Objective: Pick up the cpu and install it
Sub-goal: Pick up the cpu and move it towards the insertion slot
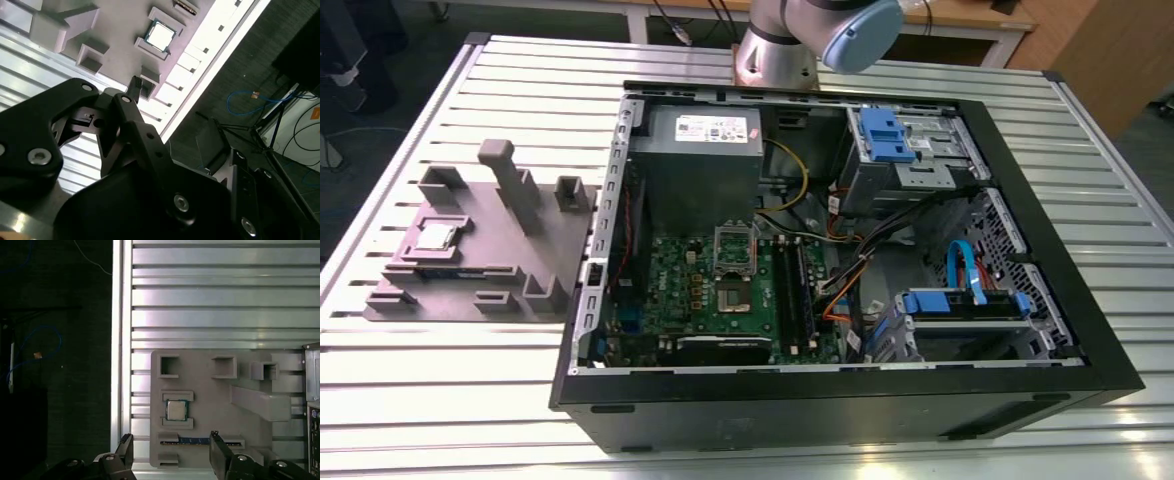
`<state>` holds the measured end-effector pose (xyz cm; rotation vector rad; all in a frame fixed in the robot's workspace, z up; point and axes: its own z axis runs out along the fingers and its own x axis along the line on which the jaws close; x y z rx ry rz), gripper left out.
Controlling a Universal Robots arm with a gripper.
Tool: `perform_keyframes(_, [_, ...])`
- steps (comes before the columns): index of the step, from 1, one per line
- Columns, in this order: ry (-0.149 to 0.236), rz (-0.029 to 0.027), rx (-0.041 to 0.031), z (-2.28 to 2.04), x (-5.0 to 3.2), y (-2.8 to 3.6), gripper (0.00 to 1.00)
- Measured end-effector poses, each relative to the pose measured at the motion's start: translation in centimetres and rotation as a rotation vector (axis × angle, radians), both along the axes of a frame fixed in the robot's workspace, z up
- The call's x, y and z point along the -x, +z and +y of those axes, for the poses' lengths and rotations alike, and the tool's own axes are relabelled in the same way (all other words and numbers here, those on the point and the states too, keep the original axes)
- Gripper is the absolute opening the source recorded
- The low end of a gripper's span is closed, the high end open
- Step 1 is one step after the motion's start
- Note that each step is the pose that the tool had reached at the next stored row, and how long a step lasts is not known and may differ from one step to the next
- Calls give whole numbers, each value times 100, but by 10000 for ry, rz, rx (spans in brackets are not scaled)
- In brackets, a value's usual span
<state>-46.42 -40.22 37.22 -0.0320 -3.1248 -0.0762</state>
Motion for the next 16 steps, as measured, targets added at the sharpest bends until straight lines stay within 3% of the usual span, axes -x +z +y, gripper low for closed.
perform_keyframes(11, [-77, -1, -42, -14, -15, -137, 71])
perform_keyframes(16, [-77, 0, -43, -16, -16, -168, 71])
